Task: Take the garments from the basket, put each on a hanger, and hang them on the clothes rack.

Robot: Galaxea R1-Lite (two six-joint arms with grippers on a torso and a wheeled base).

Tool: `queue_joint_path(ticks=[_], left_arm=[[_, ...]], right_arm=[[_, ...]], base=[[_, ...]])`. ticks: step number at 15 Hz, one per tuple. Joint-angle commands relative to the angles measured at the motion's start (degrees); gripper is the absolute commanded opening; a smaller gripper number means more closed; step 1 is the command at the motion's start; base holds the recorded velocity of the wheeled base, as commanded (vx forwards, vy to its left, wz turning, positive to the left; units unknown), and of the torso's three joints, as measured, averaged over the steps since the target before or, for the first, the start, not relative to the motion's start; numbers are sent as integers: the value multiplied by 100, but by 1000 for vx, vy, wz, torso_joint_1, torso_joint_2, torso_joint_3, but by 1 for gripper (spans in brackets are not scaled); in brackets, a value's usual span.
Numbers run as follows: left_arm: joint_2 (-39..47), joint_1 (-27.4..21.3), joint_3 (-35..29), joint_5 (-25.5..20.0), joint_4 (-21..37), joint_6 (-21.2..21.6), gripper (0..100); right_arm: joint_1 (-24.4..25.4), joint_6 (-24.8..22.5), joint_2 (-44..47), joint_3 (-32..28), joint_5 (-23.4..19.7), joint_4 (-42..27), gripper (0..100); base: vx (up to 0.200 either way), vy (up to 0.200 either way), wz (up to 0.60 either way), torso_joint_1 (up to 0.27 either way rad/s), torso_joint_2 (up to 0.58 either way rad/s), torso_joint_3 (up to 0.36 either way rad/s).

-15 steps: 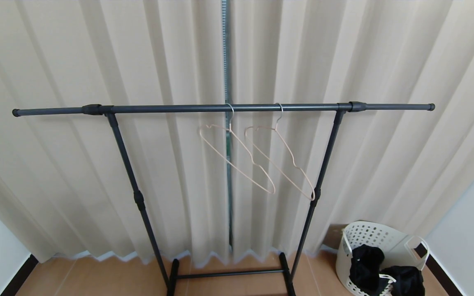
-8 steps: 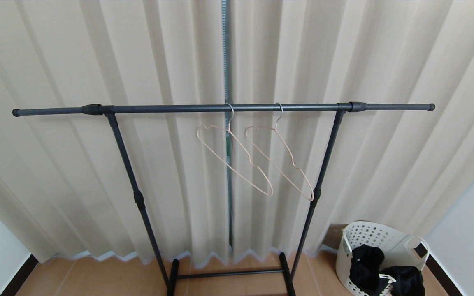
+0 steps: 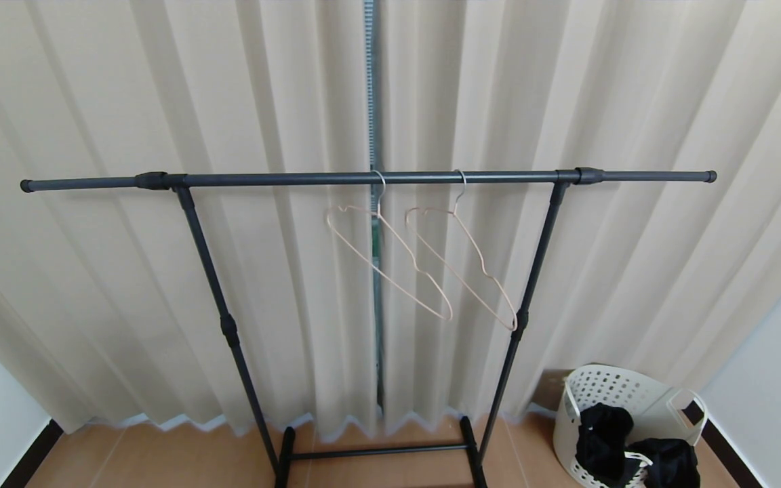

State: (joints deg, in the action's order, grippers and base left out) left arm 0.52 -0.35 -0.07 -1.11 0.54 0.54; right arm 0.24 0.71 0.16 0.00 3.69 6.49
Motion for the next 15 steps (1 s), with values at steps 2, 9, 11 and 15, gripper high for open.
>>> queue_joint_path(ticks=[2, 9, 11, 15], left_arm=[[9, 0, -1, 5, -1, -1, 100], [9, 0, -1, 5, -1, -1, 100], [9, 0, -1, 5, -1, -1, 100], [9, 0, -1, 23, -1, -27, 100]], right_arm=[[2, 8, 2, 0, 9, 2, 100], [2, 0, 11, 0, 17, 2, 100], [2, 0, 11, 0, 17, 2, 100], [2, 8, 11, 0, 17, 2, 100]], base=[[0, 0, 0, 0, 0, 0], [0, 0, 0, 0, 0, 0], [0, 0, 0, 0, 0, 0], [0, 0, 0, 0, 0, 0]])
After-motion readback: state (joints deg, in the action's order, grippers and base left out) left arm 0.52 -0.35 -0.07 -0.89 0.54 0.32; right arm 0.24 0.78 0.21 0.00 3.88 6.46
